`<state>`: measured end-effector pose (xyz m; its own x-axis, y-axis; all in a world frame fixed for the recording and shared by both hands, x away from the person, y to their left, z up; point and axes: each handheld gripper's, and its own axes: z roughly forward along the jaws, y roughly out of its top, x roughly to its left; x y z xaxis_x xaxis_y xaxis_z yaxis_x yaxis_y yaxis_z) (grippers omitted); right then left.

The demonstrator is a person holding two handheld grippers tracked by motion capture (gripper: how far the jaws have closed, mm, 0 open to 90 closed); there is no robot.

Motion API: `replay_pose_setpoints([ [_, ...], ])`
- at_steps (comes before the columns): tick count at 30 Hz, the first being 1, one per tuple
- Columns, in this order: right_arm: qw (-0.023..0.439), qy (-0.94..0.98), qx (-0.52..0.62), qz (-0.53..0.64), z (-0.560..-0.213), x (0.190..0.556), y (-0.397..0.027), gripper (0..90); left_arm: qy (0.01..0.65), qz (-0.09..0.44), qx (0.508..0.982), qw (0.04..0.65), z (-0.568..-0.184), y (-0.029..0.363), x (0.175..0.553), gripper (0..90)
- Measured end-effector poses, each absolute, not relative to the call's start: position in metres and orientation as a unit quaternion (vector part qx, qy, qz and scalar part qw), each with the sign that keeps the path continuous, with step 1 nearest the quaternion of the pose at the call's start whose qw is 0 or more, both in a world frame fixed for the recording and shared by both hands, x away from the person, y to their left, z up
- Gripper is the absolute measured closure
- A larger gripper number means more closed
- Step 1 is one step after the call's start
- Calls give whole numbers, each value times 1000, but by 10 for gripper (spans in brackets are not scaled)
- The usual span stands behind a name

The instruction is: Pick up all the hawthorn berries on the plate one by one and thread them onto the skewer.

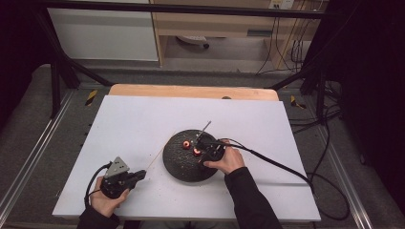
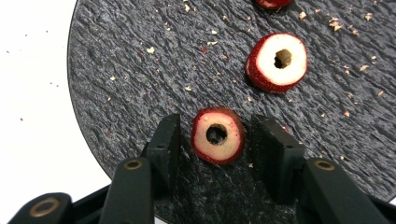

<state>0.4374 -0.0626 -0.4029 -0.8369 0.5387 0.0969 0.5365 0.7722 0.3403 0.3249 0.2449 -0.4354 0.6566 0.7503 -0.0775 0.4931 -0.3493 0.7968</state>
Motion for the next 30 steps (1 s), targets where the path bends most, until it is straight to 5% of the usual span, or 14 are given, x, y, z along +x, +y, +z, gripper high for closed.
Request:
replay_pose_setpoints([
  [18, -14, 933, 309, 185, -402, 441, -64, 620, 386, 154, 806, 422, -435, 244, 324, 883],
  [30, 13, 873, 366, 322, -371, 430, -81, 622, 387, 159, 801, 429, -434, 243, 321, 883],
])
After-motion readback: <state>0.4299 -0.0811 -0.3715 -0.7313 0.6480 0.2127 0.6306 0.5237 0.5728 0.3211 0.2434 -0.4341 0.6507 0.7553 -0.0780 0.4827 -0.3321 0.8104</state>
